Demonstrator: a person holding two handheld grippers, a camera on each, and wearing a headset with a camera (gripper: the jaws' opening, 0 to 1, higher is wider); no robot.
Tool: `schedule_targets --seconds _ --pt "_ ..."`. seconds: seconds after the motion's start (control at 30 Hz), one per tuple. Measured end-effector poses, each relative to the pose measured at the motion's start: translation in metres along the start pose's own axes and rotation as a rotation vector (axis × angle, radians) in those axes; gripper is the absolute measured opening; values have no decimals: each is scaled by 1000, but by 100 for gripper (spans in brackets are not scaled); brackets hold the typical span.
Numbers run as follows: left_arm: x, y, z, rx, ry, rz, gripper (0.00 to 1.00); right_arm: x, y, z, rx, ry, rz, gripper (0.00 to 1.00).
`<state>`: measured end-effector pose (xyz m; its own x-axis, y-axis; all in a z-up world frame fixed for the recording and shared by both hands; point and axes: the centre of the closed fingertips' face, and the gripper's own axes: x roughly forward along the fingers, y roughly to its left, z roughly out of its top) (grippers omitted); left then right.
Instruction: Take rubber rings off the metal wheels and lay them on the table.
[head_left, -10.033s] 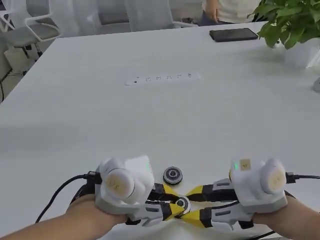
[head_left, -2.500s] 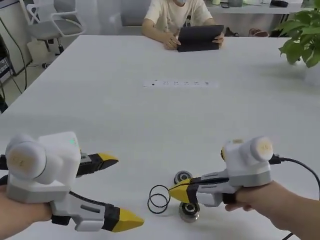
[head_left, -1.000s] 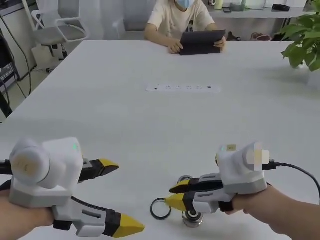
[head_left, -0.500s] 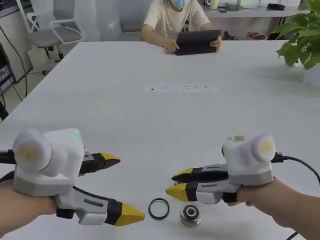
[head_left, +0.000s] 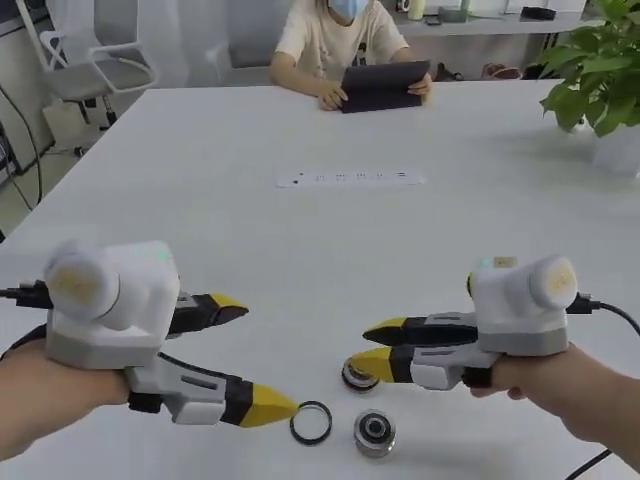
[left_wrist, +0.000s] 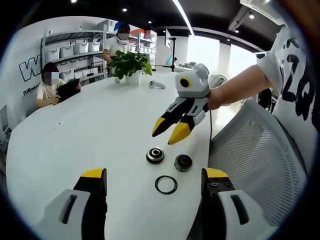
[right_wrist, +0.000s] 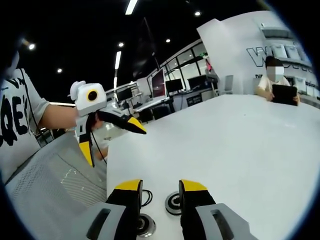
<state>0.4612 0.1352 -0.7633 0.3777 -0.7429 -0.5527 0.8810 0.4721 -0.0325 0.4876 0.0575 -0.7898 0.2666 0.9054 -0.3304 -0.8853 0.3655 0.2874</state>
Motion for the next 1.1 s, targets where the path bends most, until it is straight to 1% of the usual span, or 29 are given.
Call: schedule_targets --seconds 0.07,0.13,0.27,0.43,0.57,0.8,0.87,0.97,1.1 --pt "2 0 2 0 1 -4 74 -3 -4 1 1 -4 -12 27" --pt "5 0 3 -13 -4 -11 72 -6 -7 1 4 -9 -23 27" --pt "10 2 6 0 3 -11 71 -10 -12 0 5 -12 -37 28" --pt "19 2 13 -21 -22 -24 70 -15 -17 -6 12 -9 -57 28" --pt "25 2 13 -23 -18 -30 70 -17 -20 -8 15 -11 -65 28" --pt "34 5 13 -27 -15 -37 68 -23 -28 -20 30 0 -96 28" --pt "37 5 12 -27 -11 -39 67 -24 -30 -23 32 3 -102 28" --pt "40 7 10 -8 -6 -34 63 -26 -32 -25 34 4 -108 28" --pt "46 7 8 -17 0 -42 62 -26 -33 -29 37 9 -114 28"
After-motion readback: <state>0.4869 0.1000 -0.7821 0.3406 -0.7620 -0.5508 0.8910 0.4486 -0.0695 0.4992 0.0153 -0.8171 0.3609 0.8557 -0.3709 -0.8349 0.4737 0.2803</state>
